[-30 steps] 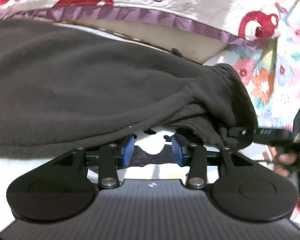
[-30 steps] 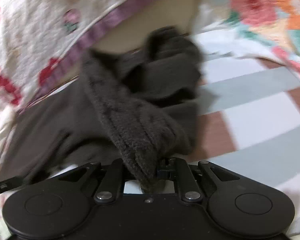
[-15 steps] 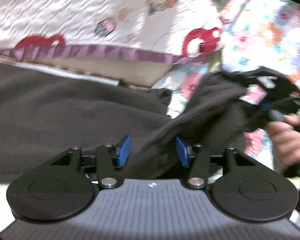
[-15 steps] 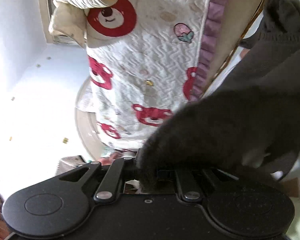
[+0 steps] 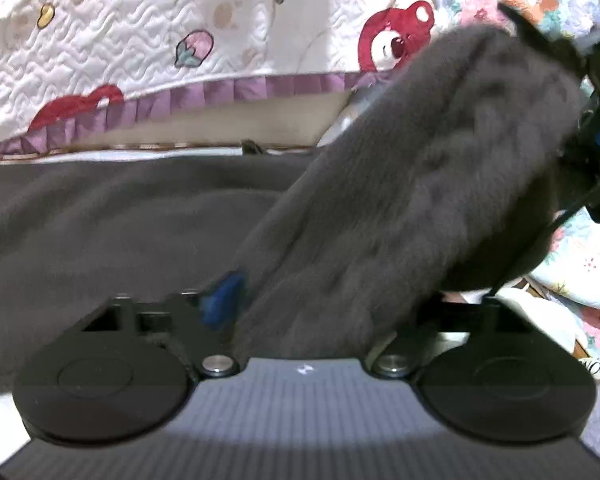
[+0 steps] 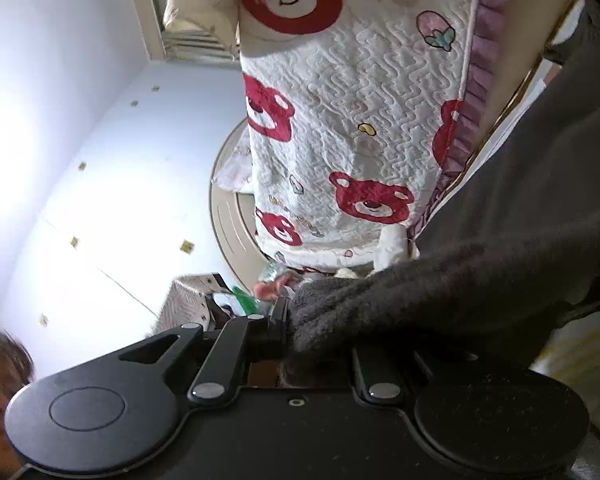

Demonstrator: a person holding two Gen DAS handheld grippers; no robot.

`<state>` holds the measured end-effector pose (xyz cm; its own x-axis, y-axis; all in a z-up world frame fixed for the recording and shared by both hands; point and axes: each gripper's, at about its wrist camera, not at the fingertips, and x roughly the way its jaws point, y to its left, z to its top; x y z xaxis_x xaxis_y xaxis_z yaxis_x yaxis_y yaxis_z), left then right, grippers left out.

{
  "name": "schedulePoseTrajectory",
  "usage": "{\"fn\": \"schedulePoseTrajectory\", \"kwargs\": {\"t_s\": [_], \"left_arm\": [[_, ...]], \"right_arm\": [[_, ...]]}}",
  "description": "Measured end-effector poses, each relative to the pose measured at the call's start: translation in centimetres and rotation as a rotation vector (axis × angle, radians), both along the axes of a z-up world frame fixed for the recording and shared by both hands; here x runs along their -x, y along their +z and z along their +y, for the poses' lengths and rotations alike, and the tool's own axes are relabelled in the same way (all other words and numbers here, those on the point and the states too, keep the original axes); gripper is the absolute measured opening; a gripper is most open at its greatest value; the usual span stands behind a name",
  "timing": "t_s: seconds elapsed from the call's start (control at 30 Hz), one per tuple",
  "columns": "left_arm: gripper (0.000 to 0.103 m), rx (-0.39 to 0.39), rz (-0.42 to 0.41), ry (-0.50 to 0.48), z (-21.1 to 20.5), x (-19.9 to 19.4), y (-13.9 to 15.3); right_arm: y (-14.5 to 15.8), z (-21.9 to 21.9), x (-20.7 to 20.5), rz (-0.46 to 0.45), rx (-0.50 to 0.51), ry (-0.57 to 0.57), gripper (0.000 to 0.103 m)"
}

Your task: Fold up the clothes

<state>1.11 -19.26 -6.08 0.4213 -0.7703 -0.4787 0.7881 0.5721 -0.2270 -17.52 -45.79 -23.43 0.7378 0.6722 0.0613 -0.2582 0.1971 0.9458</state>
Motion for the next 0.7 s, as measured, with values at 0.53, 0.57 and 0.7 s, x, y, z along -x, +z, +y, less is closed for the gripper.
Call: {"fn": "schedulePoseTrajectory", "kwargs": {"t_s": [0.53,0.57,0.7], "left_arm": [[0.008,-0.007,-0.162,0.340,7.5,-2.7,2.9],[0.008,-0.007,-0.162,0.343,7.9,-2.4,3.0],[0.008,-0.025,-0.148,0.349,8.5,-1.5,2.6]], "right_arm": [[-8.0,-4.2,3.9,0.609,0.357,-0.174,0.067],[-7.9,-4.8,4.2,0.624,0.400,-0.207,0.067],[-8.3,-6.7,3.6,0.648,0.530,-0.325,0.067]]}}
